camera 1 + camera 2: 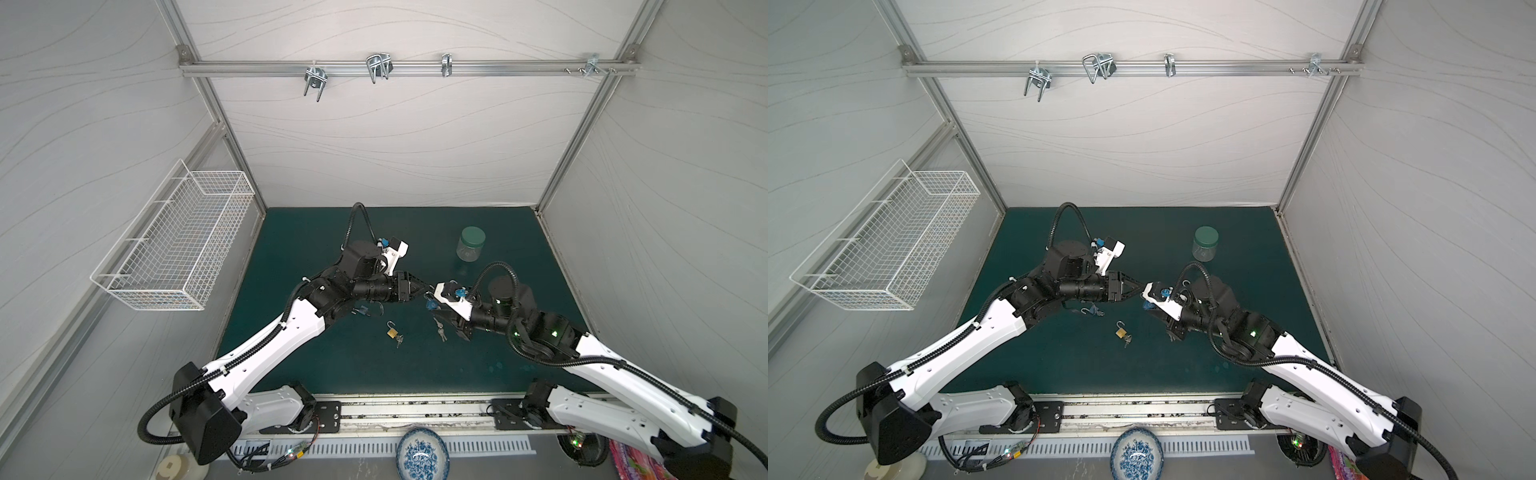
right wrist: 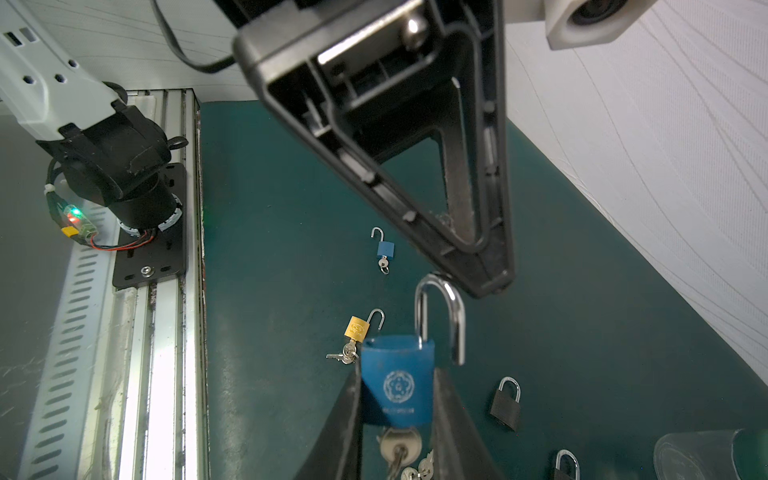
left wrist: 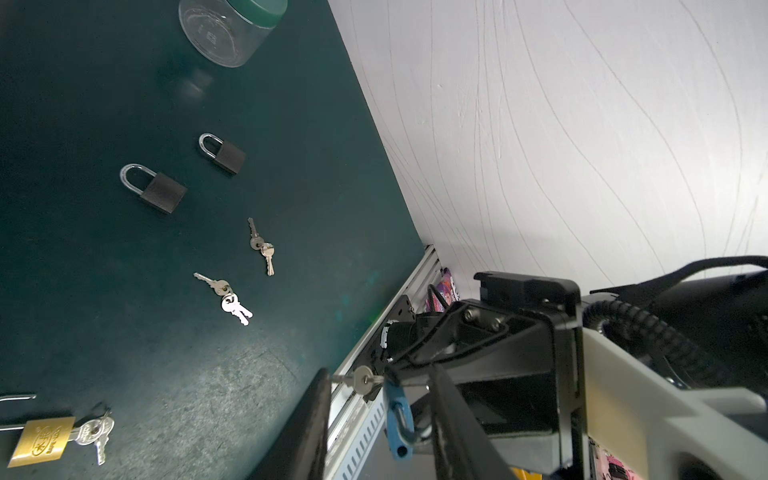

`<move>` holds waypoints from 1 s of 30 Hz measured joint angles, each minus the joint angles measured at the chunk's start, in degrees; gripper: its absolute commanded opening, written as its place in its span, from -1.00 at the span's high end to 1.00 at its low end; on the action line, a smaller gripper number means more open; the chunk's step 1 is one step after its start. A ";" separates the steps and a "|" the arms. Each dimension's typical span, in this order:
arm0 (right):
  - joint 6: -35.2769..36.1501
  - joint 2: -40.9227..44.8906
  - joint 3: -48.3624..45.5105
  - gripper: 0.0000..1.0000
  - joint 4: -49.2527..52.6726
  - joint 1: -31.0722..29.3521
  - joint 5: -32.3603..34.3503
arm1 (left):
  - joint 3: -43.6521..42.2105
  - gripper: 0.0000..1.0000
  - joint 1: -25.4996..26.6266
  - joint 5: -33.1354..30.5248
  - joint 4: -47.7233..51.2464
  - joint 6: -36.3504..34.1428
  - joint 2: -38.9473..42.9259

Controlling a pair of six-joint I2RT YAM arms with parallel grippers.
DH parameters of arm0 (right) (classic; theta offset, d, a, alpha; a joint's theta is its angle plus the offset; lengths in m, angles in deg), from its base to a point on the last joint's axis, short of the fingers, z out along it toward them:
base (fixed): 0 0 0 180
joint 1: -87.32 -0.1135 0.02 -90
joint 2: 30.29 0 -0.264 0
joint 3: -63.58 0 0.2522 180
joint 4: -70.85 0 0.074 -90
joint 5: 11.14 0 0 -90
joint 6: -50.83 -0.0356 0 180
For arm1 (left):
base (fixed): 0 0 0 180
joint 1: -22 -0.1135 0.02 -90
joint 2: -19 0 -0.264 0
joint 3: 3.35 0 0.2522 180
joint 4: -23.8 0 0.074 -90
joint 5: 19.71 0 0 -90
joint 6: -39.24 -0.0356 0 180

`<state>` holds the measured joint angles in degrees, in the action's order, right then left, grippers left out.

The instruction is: Lock with the key

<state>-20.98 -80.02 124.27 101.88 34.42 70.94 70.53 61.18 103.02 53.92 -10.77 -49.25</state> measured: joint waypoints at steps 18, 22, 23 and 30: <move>-0.63 0.02 0.44 1.00 0.72 -0.02 1.44 | -1.77 0.25 0.26 1.95 -0.11 -0.42 0.07; -0.85 0.02 1.88 1.00 1.33 -0.02 1.46 | -1.88 0.29 0.26 3.58 -1.77 -0.44 0.76; -0.87 0.04 2.12 1.00 1.31 -0.02 1.51 | -1.88 0.31 0.28 3.98 -2.10 -0.46 1.03; -1.86 -0.11 3.15 1.00 1.70 -0.02 2.40 | -1.95 0.51 0.33 5.51 -2.95 -0.92 1.90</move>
<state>-22.83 -80.13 127.42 103.59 34.40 73.34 68.59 61.51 108.52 50.97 -11.69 -47.35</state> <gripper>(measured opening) 0.259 0.269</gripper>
